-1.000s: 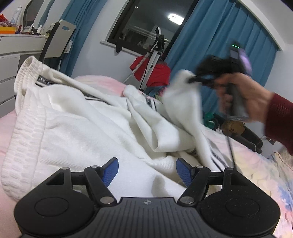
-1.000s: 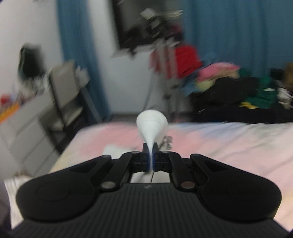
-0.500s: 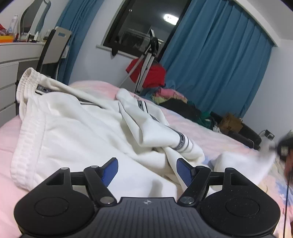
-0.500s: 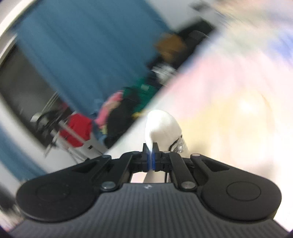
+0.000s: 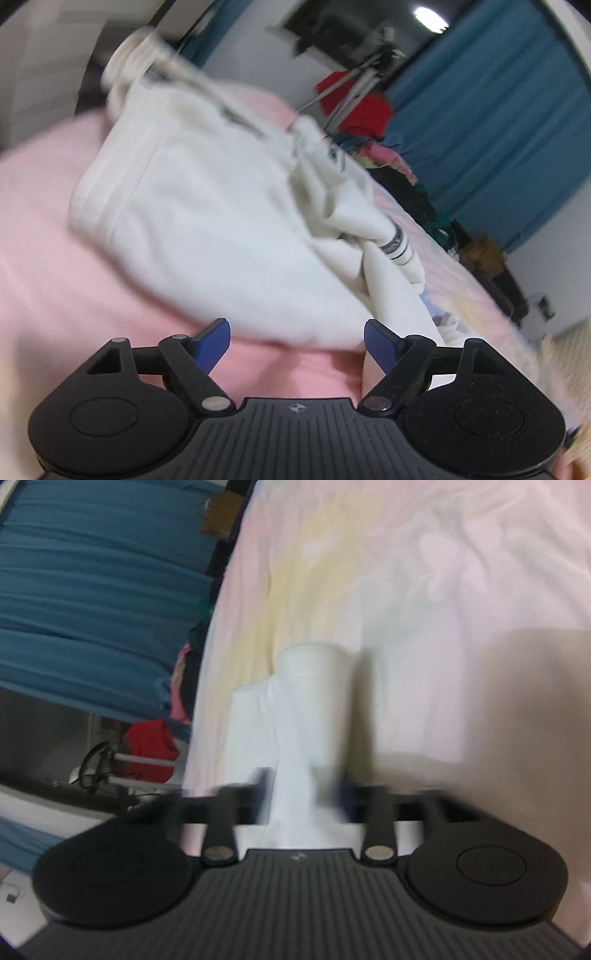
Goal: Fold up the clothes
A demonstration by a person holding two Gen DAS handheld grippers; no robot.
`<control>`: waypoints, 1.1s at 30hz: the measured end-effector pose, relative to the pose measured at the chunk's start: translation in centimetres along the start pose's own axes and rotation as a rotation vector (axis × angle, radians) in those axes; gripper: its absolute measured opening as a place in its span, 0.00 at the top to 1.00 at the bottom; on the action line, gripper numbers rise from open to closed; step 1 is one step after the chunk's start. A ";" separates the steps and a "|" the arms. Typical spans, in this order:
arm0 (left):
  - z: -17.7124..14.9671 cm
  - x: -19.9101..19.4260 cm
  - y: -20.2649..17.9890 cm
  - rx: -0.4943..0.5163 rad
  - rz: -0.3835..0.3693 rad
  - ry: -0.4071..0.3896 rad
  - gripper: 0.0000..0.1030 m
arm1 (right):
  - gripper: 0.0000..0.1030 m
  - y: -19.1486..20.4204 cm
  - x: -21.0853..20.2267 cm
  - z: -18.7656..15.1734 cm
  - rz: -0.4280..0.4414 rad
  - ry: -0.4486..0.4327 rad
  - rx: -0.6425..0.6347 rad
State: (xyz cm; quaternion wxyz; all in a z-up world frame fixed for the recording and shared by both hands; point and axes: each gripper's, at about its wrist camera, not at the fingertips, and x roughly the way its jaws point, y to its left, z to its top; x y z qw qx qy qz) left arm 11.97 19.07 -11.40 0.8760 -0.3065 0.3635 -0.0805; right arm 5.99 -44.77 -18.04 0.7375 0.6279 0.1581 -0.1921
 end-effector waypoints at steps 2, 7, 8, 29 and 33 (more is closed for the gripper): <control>0.1 0.2 1.5 -0.096 -0.001 0.003 0.18 | 0.37 0.0 0.2 -0.2 0.011 0.007 -0.014; 0.3 0.9 5.6 -0.350 -0.037 -0.057 0.18 | 0.46 -0.1 1.0 0.1 0.001 -0.001 -0.050; 0.3 1.0 6.3 -0.393 -0.047 -0.077 0.19 | 0.54 -0.2 0.9 0.3 0.002 -0.011 -0.059; 8.5 -10.8 11.3 -0.448 0.058 -0.237 0.88 | 0.95 -0.6 -0.7 5.3 -0.145 -0.319 -0.187; 10.9 -14.9 11.7 -0.423 0.068 -0.229 0.88 | 0.95 -0.6 -1.9 6.2 -0.184 -0.380 -0.215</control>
